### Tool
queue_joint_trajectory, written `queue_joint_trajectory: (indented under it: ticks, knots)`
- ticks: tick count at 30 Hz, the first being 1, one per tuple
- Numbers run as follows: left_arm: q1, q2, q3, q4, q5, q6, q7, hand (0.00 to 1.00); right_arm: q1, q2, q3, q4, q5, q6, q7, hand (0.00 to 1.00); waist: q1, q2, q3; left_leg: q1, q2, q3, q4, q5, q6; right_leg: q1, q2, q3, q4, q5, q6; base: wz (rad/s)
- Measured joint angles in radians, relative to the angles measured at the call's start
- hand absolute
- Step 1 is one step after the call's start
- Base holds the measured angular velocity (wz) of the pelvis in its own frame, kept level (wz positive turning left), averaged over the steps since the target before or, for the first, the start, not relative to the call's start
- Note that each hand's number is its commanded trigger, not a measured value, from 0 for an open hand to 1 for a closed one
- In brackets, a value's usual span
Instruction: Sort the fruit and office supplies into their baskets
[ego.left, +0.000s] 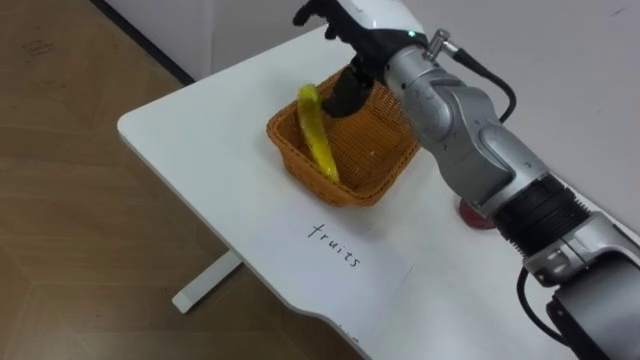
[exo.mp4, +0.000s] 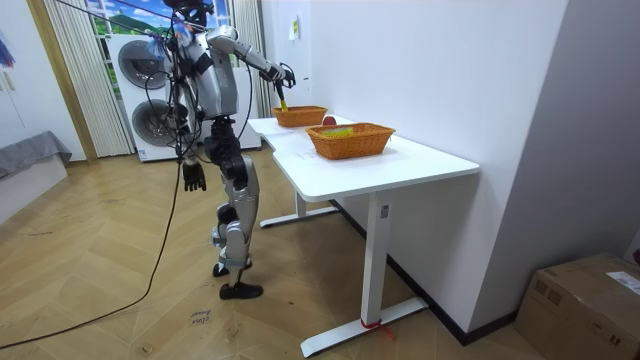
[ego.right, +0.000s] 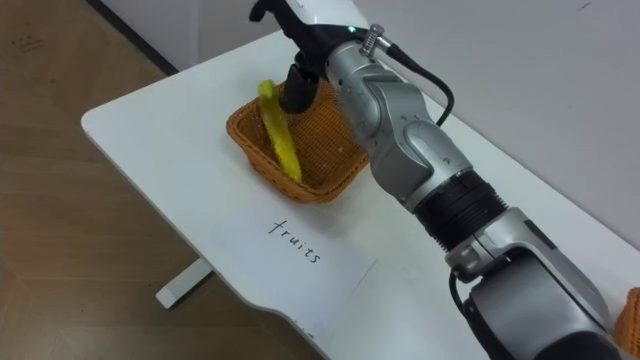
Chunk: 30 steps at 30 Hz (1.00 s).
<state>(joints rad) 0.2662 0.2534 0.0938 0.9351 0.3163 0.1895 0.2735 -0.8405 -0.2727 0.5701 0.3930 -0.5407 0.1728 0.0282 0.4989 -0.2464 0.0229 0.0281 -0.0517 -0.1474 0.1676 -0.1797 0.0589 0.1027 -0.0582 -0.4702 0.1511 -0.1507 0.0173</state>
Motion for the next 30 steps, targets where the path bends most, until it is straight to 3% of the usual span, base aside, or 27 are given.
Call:
queue_joint_trajectory:
  ticks: [13, 21, 25, 30]
  knots:
    - [0.0, -0.003, 0.0, 0.0, 0.002, 0.003, -0.016, 0.0, 0.0, -0.011, -0.001, 0.001, 0.002, -0.018, -0.006, 0.0, -0.011, 0.018, 0.0102, -0.002, -0.002, -0.004, 0.003, 0.0, 0.0, 0.0, -0.001, 0.0, 0.0, 0.0, 0.0, 0.01]
    - [-0.013, -0.005, 0.0, -0.001, 0.002, 0.002, -0.017, 0.0, 0.0, -0.019, -0.001, 0.023, 0.002, -0.048, -0.042, 0.0, -0.05, 0.034, 0.0056, 0.0, -0.003, -0.005, 0.008, 0.001, 0.001, 0.002, -0.002, 0.007, -0.001, -0.001, 0.0, 0.01]
    - [-0.013, -0.007, 0.001, -0.004, 0.001, 0.0, -0.017, 0.0, 0.0, -0.047, -0.001, 0.026, 0.007, -0.049, -0.042, 0.0, -0.056, 0.038, 0.0032, 0.001, -0.003, -0.002, 0.009, 0.001, 0.001, 0.001, 0.0, 0.032, -0.002, -0.001, 0.0, -0.02]
    - [-0.009, -0.016, 0.002, -0.009, 0.001, 0.003, -0.02, 0.0, 0.0, -0.081, -0.004, 0.026, 0.044, -0.05, -0.042, 0.0, -0.073, 0.053, -0.006, 0.0, -0.006, -0.003, 0.016, 0.001, 0.001, 0.004, -0.001, 0.051, -0.002, -0.001, 0.0, 0.02]
